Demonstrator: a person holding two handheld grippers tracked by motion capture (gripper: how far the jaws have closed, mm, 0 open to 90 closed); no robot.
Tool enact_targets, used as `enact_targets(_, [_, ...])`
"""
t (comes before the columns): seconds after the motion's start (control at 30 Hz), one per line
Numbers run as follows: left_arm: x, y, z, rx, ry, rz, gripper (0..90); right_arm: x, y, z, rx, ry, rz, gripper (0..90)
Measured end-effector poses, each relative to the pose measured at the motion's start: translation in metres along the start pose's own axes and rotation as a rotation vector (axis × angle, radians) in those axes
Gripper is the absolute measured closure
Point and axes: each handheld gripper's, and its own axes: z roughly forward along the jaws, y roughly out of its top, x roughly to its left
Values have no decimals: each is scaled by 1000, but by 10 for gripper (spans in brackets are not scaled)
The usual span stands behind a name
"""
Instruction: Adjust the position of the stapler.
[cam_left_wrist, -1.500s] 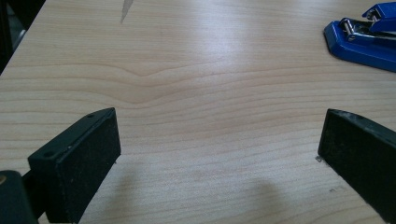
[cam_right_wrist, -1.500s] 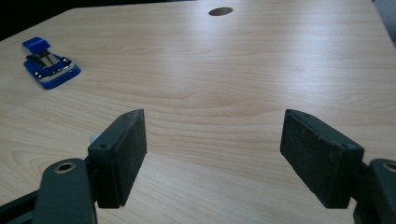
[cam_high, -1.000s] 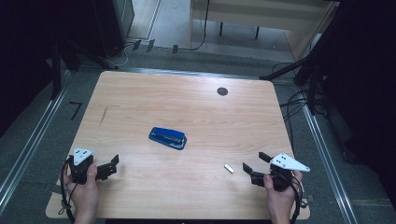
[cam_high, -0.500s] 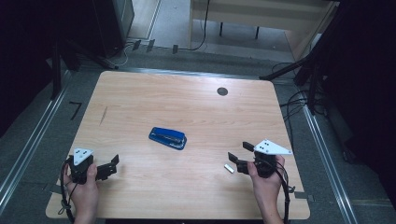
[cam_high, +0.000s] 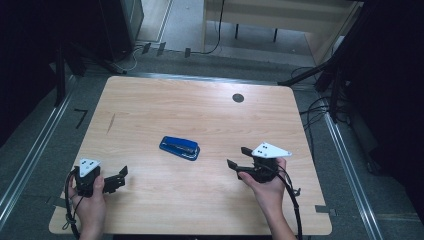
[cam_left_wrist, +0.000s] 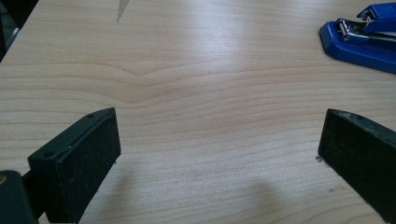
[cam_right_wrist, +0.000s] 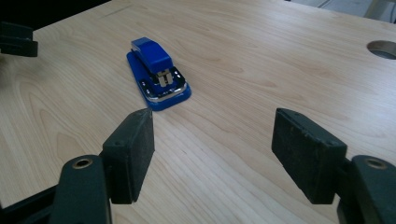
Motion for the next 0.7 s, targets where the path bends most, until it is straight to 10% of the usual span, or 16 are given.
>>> enact_targets(0.7, [-1,0,1,3,-2,7,0,16,25,54,57,94,-47,390])
